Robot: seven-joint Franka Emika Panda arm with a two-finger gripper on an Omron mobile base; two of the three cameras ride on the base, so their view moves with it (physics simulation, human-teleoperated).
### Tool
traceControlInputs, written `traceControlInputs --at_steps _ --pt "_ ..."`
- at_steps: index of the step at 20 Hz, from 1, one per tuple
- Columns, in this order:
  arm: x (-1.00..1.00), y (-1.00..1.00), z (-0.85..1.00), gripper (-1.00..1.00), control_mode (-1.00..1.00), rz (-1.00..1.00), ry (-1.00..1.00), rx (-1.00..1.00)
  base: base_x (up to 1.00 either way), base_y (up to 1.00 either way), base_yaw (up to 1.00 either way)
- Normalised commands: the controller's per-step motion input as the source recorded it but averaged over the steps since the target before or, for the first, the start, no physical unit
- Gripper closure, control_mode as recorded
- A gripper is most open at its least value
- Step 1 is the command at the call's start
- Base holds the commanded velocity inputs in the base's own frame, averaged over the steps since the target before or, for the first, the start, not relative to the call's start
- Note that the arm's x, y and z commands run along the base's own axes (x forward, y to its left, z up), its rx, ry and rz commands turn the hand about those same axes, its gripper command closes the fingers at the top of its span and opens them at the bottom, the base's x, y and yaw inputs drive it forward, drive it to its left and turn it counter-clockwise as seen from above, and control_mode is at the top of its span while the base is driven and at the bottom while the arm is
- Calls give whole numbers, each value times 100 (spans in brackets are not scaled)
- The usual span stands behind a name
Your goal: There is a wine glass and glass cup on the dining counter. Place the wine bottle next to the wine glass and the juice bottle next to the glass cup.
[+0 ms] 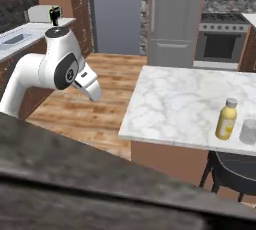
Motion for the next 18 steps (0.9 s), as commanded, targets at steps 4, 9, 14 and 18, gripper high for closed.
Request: traceControlInputs --at_steps 4,9,14,18 --pt "0 0 0 -100 100 0 0 0 7 100 13" --pt "0 0 0 -100 100 0 0 0 77 80 6" --pt "0 0 0 -100 100 0 0 0 100 10 0" --pt "0 0 0 -100 100 0 0 0 100 0 0"
